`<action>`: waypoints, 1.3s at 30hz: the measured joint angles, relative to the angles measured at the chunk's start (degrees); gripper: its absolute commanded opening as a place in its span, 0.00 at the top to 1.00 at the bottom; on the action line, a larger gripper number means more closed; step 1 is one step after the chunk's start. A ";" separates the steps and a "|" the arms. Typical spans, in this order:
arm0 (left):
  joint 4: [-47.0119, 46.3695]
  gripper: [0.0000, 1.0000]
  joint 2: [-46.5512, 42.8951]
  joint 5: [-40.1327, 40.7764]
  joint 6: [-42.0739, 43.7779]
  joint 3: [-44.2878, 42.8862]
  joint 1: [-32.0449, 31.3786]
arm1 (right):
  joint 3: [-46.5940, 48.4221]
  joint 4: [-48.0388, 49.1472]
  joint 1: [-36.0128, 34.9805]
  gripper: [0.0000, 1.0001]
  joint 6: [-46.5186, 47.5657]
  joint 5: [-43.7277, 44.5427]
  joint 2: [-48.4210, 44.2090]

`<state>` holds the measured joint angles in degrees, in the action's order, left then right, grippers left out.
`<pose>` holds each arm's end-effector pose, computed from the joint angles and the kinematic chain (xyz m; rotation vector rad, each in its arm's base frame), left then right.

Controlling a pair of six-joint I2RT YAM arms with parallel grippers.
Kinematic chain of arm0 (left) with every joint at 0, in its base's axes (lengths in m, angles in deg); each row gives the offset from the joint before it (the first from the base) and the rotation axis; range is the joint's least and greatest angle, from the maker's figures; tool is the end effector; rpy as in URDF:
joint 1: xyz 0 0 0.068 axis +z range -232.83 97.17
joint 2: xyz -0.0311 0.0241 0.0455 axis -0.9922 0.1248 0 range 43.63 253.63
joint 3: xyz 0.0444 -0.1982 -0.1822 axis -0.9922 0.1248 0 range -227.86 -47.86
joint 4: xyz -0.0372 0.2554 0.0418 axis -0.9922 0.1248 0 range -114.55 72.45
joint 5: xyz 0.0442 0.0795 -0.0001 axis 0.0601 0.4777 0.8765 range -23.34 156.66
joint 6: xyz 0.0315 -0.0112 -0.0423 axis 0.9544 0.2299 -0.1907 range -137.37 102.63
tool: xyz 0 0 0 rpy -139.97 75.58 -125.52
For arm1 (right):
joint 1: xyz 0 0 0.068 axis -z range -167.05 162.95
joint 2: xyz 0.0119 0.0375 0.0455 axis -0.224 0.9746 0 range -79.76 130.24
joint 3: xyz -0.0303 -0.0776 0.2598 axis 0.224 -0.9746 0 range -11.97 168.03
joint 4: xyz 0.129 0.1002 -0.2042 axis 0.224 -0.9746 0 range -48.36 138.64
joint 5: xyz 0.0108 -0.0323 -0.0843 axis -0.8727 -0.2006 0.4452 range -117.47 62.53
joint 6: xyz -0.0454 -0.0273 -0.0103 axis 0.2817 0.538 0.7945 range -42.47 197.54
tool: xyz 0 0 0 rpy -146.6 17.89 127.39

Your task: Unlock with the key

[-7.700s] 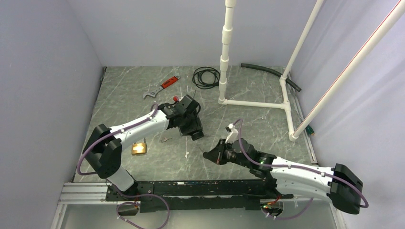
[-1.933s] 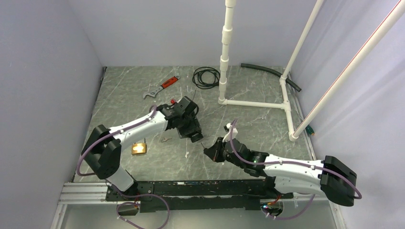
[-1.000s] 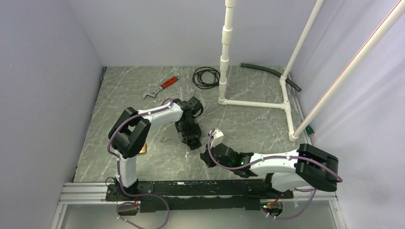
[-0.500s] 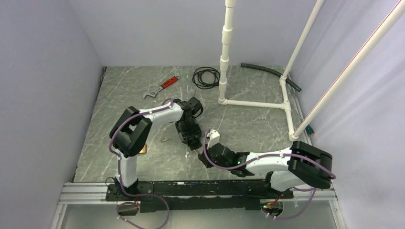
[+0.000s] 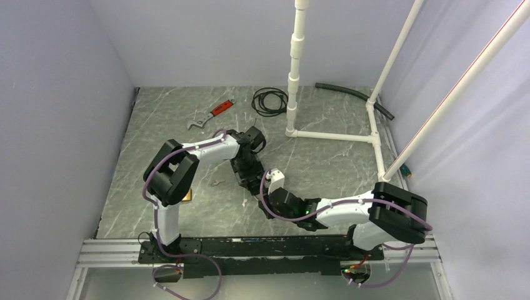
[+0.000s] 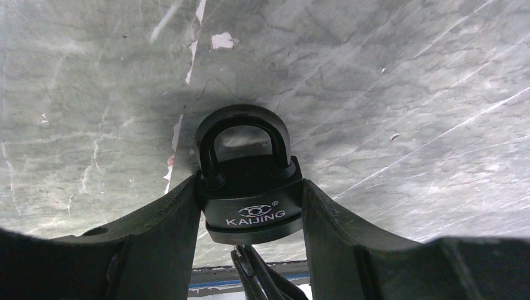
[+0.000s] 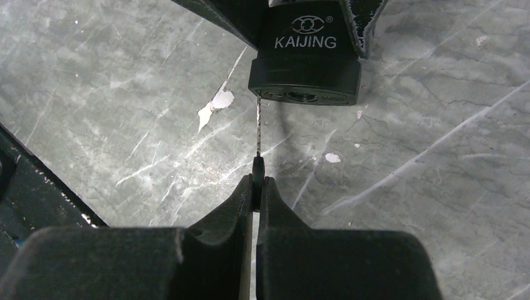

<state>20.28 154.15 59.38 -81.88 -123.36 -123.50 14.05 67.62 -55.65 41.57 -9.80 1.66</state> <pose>0.2753 -0.2426 0.1618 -0.6263 3.0527 -0.3403 0.1036 0.2344 0.1427 -0.4630 2.2105 0.6851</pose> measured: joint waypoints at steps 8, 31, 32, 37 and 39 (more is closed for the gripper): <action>-0.04 1.00 0.00 0.07 0.31 0.00 0.00 | 0.24 -1.31 -0.13 1.00 -0.02 1.38 -0.04; -0.31 1.00 0.00 -0.02 0.39 0.28 0.00 | 0.31 -2.23 -0.24 1.00 2.03 1.20 -1.60; -0.35 1.00 0.00 -0.02 0.39 0.28 0.00 | 0.33 -2.34 -0.24 1.00 2.01 1.40 -1.60; -0.42 1.00 0.00 -0.04 0.42 0.28 0.00 | 1.03 -3.15 -0.42 1.00 1.90 1.92 -0.98; -0.42 1.00 0.00 -0.04 0.42 0.28 0.02 | 1.16 -3.34 -0.50 1.00 1.88 2.23 -0.79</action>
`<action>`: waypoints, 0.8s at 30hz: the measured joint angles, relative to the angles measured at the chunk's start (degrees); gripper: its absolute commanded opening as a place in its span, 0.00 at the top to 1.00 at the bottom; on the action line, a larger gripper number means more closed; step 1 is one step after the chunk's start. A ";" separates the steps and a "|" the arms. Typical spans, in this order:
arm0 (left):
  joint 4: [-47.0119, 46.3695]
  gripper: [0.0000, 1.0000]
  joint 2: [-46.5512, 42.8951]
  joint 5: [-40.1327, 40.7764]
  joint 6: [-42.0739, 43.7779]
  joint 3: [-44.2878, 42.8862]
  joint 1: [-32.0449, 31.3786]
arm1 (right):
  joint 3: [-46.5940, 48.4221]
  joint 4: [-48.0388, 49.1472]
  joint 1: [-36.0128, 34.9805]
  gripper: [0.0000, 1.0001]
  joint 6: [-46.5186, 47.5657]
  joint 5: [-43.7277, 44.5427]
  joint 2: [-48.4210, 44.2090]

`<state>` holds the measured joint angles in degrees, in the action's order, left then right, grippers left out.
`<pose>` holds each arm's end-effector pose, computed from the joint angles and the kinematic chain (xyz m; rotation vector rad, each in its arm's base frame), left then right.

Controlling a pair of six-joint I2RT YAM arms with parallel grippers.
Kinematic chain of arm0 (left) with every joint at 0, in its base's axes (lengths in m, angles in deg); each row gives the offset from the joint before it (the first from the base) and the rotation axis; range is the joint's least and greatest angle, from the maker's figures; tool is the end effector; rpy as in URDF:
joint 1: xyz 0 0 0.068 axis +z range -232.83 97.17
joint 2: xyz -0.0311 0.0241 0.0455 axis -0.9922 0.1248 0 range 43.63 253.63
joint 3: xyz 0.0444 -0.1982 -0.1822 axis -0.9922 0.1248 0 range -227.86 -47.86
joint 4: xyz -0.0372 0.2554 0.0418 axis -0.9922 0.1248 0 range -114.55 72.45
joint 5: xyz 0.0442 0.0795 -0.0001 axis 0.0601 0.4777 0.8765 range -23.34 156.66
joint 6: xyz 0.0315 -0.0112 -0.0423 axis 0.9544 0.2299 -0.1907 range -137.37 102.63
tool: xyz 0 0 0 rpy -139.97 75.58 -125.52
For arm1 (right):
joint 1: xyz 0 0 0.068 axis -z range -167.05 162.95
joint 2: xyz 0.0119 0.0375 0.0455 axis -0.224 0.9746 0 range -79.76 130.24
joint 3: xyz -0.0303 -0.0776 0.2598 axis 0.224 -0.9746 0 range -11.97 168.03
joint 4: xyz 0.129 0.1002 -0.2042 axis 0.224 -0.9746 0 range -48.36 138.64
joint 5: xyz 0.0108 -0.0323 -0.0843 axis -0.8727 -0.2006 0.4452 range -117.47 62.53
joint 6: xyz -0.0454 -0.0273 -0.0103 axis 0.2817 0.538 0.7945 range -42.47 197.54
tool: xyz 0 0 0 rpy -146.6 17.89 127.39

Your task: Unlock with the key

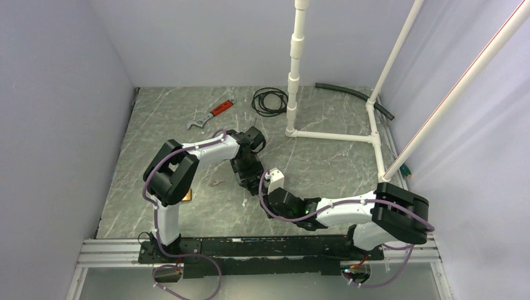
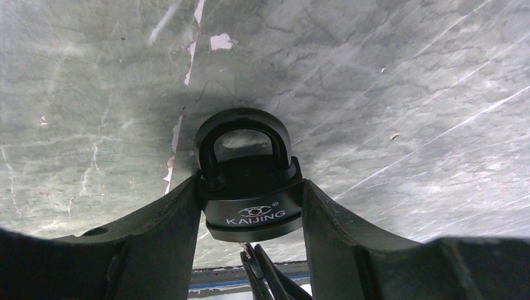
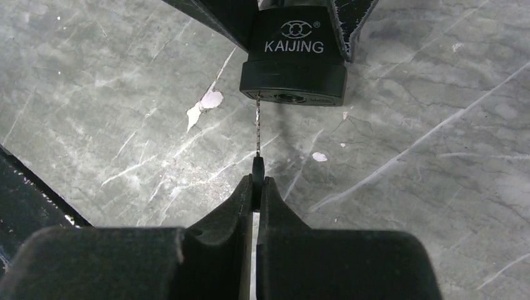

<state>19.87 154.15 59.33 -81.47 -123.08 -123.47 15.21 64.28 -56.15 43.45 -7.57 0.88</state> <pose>0.2753 -0.2424 0.1607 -0.6155 3.0530 -0.3437 0.1028 0.2349 0.1468 -0.4920 2.2016 0.6174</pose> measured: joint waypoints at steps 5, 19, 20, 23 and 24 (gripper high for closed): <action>-0.09 1.00 0.00 -0.17 0.02 0.04 0.07 | 0.22 -1.27 -0.02 1.00 0.02 0.98 0.00; -0.33 1.00 0.00 -0.52 0.26 0.26 0.20 | 0.31 -2.62 0.02 1.00 0.04 4.70 -0.02; -0.35 1.00 0.00 -0.55 0.28 0.26 0.20 | 0.44 -2.80 0.02 1.00 0.04 4.87 -0.02; -0.35 1.00 0.00 -0.55 0.39 0.26 0.20 | 0.83 -3.61 0.00 1.00 0.00 5.14 -0.02; -0.35 1.00 -0.02 -0.55 0.42 0.26 0.20 | 0.87 -3.74 0.00 1.00 0.00 5.22 -0.02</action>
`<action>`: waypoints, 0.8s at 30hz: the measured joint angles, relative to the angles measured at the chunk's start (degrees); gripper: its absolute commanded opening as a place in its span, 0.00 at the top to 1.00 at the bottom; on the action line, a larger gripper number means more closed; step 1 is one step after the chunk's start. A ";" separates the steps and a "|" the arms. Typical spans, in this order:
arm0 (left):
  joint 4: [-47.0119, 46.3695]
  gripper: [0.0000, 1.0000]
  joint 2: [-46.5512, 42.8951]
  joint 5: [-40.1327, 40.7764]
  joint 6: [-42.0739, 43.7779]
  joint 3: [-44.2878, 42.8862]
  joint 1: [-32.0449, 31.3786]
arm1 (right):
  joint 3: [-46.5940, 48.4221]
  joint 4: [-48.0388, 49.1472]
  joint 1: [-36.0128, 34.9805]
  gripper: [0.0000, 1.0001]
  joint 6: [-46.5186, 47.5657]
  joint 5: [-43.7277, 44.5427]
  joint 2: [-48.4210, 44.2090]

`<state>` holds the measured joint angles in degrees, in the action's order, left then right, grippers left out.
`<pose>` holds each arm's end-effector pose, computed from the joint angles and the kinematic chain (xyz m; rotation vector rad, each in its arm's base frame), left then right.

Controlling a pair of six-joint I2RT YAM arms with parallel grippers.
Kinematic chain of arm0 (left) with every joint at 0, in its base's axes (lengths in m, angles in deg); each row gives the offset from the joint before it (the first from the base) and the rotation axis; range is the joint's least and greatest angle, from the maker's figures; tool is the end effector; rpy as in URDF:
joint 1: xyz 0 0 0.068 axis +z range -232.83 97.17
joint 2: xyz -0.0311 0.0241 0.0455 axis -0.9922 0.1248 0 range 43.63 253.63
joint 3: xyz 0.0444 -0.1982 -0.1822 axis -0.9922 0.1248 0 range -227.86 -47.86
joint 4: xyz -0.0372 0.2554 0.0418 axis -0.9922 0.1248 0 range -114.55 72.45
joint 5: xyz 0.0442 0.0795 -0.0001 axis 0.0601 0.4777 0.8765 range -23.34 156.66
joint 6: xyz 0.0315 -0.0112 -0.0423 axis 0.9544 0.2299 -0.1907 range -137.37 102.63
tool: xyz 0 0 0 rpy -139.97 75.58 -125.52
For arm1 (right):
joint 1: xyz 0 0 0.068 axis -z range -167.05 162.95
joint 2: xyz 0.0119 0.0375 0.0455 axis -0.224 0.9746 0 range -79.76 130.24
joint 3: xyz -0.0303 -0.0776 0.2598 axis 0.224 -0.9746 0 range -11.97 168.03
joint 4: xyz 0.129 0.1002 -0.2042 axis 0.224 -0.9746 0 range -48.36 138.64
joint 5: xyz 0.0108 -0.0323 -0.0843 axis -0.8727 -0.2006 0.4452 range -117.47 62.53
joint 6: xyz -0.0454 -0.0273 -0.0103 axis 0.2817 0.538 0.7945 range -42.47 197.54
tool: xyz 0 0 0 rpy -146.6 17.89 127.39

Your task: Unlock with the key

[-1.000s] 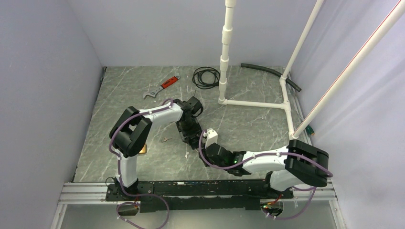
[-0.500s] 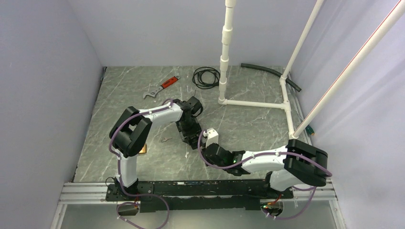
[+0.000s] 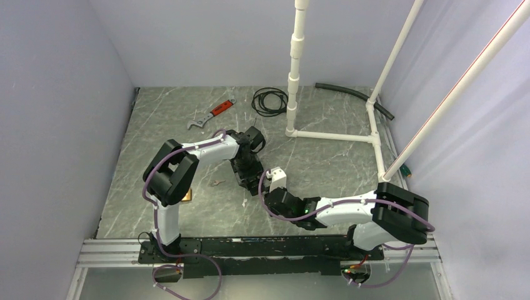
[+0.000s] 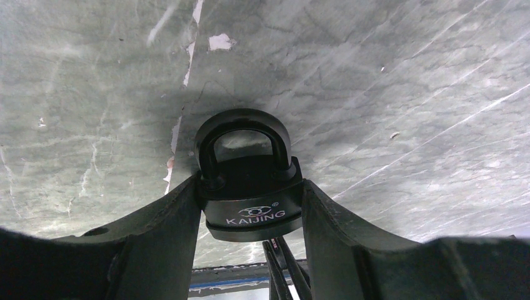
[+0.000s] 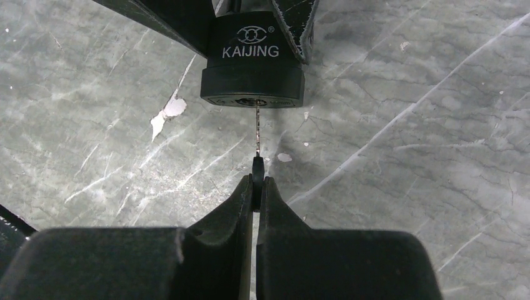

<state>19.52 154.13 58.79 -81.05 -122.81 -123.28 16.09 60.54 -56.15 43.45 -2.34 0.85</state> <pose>0.2756 -0.2415 0.1598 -0.6086 3.0583 -0.3553 0.1049 0.2320 0.1466 -0.4542 2.2007 0.4951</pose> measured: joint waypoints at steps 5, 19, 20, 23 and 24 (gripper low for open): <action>-0.07 1.00 0.00 -0.04 0.00 0.00 0.00 | 0.09 -1.31 0.04 1.00 -0.94 0.35 -0.90; -1.29 1.00 -0.76 -0.13 -0.09 1.14 0.02 | -0.37 2.86 -1.53 1.00 -2.95 -8.15 -1.90; -1.64 1.00 -1.09 -0.09 -0.17 1.51 0.04 | -0.44 2.89 -1.60 1.00 -3.50 -8.33 -1.90; -3.26 1.00 -2.27 0.04 -0.35 3.06 0.04 | -0.74 2.97 -1.60 1.00 -5.33 -8.74 -1.95; -3.82 1.00 -2.73 0.11 -0.46 3.63 0.04 | -0.96 3.04 -1.60 1.00 -6.12 -8.79 -2.01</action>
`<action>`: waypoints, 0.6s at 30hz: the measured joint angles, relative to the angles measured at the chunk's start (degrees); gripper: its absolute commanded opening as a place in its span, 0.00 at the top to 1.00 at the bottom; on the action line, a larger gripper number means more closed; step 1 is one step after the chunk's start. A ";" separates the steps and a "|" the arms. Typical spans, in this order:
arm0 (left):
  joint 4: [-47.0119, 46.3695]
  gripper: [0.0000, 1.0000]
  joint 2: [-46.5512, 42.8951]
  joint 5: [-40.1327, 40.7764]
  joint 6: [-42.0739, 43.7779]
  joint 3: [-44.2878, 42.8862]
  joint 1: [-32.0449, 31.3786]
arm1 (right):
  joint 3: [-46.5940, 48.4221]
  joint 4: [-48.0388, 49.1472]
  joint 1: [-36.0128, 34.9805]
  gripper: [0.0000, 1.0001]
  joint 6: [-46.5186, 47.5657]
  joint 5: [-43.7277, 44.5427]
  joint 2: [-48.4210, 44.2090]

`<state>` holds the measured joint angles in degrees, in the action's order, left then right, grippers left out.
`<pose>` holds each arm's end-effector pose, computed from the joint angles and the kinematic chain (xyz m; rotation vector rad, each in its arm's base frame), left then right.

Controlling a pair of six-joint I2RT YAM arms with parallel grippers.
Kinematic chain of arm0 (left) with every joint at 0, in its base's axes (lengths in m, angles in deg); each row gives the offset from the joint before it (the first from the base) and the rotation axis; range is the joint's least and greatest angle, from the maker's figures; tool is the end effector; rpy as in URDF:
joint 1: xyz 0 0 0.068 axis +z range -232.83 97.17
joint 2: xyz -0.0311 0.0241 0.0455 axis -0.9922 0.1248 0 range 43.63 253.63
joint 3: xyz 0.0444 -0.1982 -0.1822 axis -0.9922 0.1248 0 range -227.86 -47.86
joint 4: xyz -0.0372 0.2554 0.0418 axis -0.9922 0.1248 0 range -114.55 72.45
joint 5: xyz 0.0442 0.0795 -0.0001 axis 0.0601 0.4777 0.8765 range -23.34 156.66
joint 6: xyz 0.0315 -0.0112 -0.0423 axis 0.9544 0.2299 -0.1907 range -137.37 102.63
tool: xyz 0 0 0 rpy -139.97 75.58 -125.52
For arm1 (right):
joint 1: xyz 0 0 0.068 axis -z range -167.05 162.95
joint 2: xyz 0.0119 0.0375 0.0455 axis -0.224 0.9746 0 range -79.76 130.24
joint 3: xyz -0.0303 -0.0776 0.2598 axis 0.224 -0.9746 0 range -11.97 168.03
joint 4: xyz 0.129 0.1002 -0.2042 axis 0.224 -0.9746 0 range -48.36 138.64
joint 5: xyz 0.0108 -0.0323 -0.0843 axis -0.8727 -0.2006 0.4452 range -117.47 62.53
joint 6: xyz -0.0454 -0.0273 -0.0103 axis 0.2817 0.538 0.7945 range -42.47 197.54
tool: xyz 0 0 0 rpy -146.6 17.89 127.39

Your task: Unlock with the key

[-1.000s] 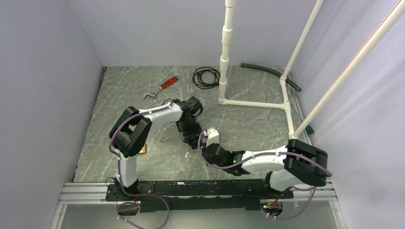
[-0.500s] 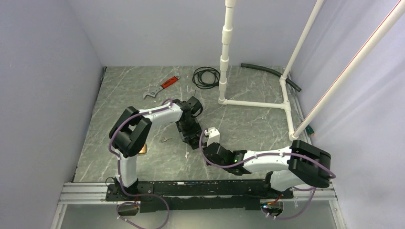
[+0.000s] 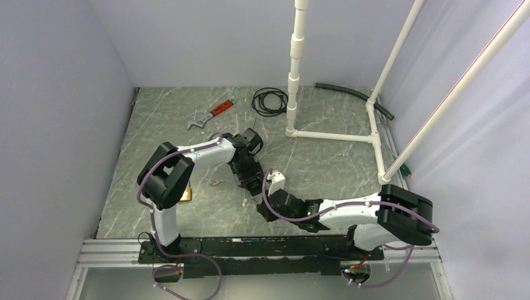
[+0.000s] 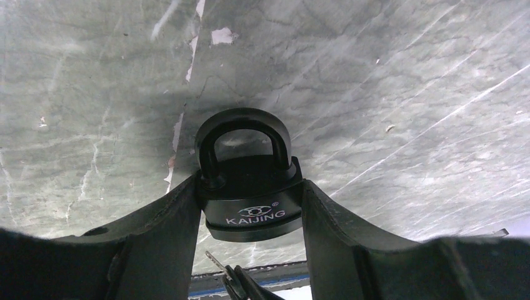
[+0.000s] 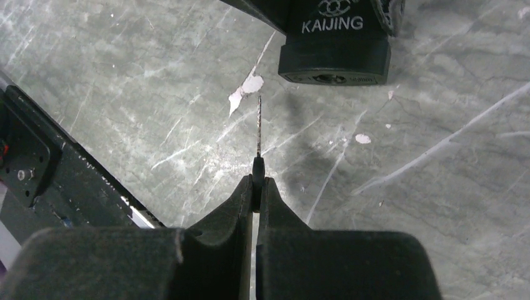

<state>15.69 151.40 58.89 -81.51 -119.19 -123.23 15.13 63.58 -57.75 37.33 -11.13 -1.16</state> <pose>0.2699 -0.2361 0.1614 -0.6093 3.0181 -0.4124 0.0936 0.2366 0.1533 -0.4411 2.2457 0.7604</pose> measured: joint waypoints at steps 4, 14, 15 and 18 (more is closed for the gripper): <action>-1.03 1.00 -1.44 0.20 -0.13 1.60 -0.02 | -1.73 0.22 0.00 1.00 -2.51 -0.37 -1.14; -2.84 1.00 -7.23 0.50 -1.09 5.33 -0.02 | -7.30 6.21 1.05 1.00 -6.67 -3.28 -4.83; -3.15 1.00 -7.74 0.50 -1.22 5.51 -0.02 | -7.39 6.82 1.55 1.00 -6.95 -3.80 -4.83; -4.20 1.00 -8.68 0.42 -1.51 6.40 -0.02 | -7.43 8.04 2.64 1.00 -7.37 -5.09 -4.87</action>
<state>11.50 142.72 59.31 -83.02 -112.78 -123.25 7.69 71.62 -55.11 29.96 -16.22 -6.03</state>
